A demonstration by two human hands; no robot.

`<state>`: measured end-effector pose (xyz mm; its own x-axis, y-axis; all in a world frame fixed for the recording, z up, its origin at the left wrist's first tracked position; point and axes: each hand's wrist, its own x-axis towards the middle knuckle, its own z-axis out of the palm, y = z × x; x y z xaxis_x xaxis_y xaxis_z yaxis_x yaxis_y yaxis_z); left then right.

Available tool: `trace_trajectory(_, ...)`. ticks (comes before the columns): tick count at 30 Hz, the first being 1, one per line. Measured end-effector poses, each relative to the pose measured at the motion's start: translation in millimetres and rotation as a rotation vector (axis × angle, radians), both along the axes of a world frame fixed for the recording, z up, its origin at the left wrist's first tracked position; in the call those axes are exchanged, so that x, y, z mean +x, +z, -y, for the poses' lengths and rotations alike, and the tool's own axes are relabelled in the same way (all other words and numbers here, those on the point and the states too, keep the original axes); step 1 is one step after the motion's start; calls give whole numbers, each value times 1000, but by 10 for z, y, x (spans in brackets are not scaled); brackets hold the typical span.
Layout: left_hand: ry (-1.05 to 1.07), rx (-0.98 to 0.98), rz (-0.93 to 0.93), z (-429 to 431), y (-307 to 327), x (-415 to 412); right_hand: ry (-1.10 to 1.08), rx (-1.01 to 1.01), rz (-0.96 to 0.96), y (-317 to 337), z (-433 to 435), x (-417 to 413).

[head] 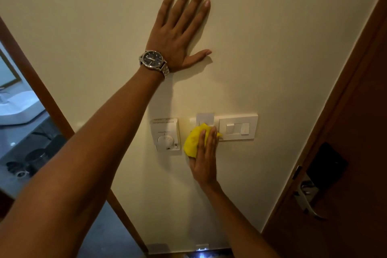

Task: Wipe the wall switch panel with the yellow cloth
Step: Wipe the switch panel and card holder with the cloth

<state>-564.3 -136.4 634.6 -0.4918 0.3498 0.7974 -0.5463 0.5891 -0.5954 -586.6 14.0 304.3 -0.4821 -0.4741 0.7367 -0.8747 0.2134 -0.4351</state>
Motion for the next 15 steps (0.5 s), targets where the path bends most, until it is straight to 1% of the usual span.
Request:
trace_trajectory(2, -1, 11, 11, -26, 16, 24, 46, 0, 37, -46, -79, -7)
trace_trajectory(4, 8, 9, 10, -35, 11, 31, 97, -41, 54, 27, -88, -16)
trace_trajectory(8, 19, -27, -9, -11, 7, 15, 92, -169, 136, 156, 8, -51)
trace_trajectory(9, 17, -33, -14, -8, 4, 10, 80, -155, 116, 121, -1, -64)
trace_trajectory(13, 9, -6, 1, -35, -3, 23, 24, 29, -42, -87, -132, -126)
trace_trajectory(15, 5, -1, 4, -28, 5, 28, -13, 50, -100, -44, -99, -144)
